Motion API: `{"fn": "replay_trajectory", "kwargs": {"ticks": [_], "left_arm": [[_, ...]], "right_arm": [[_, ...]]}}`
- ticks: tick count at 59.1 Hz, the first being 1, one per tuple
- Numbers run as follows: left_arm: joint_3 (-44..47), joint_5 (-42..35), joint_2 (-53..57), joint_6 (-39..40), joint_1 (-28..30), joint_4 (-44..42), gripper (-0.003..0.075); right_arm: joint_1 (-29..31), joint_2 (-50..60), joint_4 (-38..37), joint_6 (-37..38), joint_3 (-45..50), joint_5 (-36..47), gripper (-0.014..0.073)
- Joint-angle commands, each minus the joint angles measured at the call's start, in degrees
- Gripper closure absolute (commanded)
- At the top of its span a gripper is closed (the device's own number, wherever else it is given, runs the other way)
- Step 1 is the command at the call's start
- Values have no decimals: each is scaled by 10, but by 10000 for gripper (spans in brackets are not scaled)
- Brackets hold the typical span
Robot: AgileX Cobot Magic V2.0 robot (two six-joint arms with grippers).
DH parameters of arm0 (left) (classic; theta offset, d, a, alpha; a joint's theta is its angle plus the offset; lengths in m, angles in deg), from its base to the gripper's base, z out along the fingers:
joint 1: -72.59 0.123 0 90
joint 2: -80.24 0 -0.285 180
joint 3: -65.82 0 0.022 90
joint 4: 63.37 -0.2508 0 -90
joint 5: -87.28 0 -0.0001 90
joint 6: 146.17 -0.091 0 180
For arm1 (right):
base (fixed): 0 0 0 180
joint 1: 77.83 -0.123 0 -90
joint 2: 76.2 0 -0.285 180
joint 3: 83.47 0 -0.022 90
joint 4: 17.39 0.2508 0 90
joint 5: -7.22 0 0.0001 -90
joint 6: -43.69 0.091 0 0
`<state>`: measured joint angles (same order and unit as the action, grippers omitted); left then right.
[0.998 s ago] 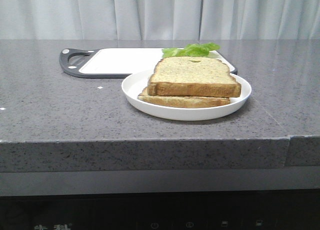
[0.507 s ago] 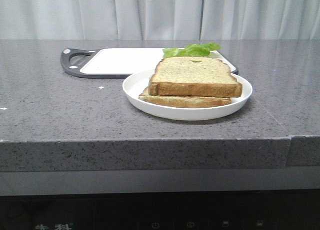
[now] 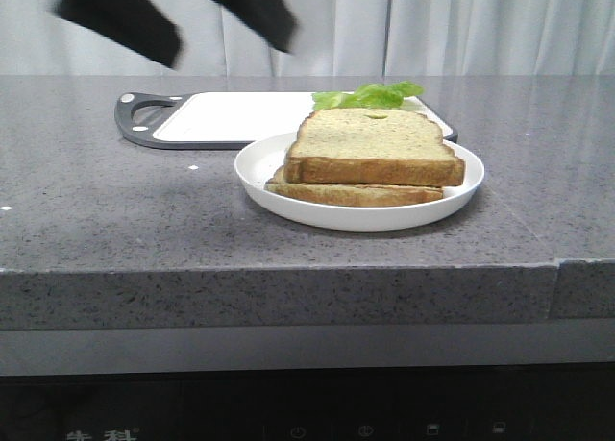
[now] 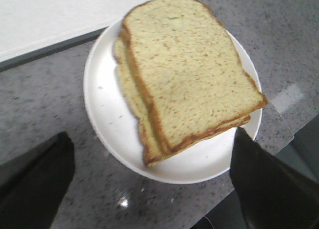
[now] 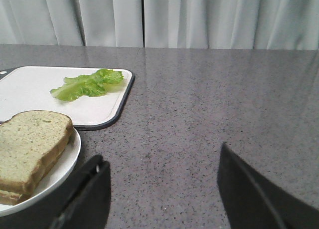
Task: Left arm grabs bread, right arm adds lettuce
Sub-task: 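Lower the left gripper onto the top bread slice on the plate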
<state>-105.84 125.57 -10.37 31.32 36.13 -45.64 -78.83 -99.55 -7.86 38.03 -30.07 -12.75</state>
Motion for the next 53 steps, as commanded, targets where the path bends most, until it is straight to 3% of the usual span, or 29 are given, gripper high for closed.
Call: {"fn": "replay_trajectory", "kwargs": {"ticks": [1,17,53], "left_arm": [[-73,-1,-45,6,-21,12,103],[-156,12,-144,6,-33,13,104],[-162,1,-185,6,-33,28,104]], "right_arm": [[3,-9,-5,-5,-22,39,110],[3,-9,-5,-5,-22,38,110],[3,-9,-5,-5,-22,35,110]]}}
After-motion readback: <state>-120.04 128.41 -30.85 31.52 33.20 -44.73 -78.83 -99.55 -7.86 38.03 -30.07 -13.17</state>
